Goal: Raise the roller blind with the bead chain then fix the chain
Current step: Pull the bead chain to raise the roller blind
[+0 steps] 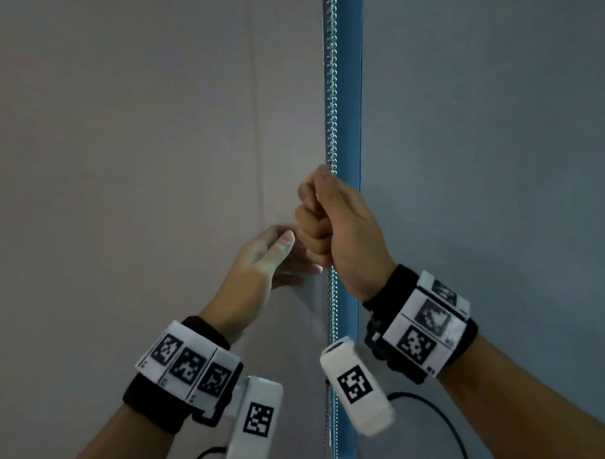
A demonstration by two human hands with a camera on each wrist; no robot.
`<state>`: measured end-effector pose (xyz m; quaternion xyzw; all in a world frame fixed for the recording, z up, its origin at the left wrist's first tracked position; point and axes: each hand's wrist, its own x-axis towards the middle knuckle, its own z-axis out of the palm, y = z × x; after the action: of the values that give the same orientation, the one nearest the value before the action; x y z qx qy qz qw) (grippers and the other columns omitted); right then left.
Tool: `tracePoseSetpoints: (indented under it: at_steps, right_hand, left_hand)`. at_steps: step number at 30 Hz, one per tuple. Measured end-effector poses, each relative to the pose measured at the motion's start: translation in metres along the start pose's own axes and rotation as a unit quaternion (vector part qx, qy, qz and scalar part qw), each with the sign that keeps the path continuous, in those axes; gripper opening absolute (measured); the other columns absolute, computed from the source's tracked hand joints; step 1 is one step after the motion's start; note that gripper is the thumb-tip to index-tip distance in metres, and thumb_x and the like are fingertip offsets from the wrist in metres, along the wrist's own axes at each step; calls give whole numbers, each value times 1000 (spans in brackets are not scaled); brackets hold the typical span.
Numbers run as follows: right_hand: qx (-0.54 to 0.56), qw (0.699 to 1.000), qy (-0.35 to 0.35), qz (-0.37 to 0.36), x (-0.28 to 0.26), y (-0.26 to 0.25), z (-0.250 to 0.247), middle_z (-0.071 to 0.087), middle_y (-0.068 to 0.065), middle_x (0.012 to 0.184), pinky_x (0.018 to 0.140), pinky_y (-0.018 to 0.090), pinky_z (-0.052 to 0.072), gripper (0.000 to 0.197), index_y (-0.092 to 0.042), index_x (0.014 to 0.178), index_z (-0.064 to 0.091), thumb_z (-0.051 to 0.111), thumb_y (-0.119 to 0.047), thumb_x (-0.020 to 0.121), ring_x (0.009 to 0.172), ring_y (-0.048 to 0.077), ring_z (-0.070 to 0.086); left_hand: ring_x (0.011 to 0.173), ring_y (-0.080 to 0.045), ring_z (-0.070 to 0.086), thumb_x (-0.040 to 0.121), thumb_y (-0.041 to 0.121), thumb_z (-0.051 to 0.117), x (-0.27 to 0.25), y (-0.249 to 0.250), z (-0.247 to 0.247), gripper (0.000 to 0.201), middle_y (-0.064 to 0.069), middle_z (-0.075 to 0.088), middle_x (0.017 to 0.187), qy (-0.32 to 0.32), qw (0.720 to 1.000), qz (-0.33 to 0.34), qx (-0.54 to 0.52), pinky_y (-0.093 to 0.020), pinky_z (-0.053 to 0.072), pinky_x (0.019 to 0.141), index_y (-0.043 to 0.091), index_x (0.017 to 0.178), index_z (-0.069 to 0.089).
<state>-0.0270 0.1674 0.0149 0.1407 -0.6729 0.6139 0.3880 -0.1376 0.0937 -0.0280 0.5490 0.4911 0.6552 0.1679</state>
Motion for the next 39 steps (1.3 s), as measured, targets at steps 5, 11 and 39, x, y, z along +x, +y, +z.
tracePoseSetpoints:
  at_steps: [5, 11, 39]
  right_hand:
    - [42, 999, -16, -12, -10, 9, 6, 24, -10, 46, 35, 11, 15, 41, -18, 67, 34, 27, -35, 103, 34, 4, 14]
    - [53, 997, -9, 51, -41, 32, 4, 26, -13, 44, 36, 9, 18, 41, -20, 64, 35, 31, -41, 98, 34, 3, 16]
    - [4, 999, -8, 32, 35, -36, 0, 26, -14, 43, 39, 11, 14, 43, -19, 67, 38, 23, -36, 104, 32, 1, 17]
  left_hand:
    - [52, -11, 47, 103, 20, 28, 10, 9, 7, 47, 2, 50, 59, -70, 990, 1, -125, -24, 45, 55, 21, 65, 56]
    - [85, -23, 67, 96, 37, 28, 18, 23, 5, 45, -11, 71, 93, -153, 961, -52, -223, -34, 54, 77, 6, 116, 55]
    - [48, -13, 26, 80, 47, 66, -1, -37, 28, 35, -2, 31, 55, -191, 938, -69, -279, -20, 27, 46, 17, 63, 56]
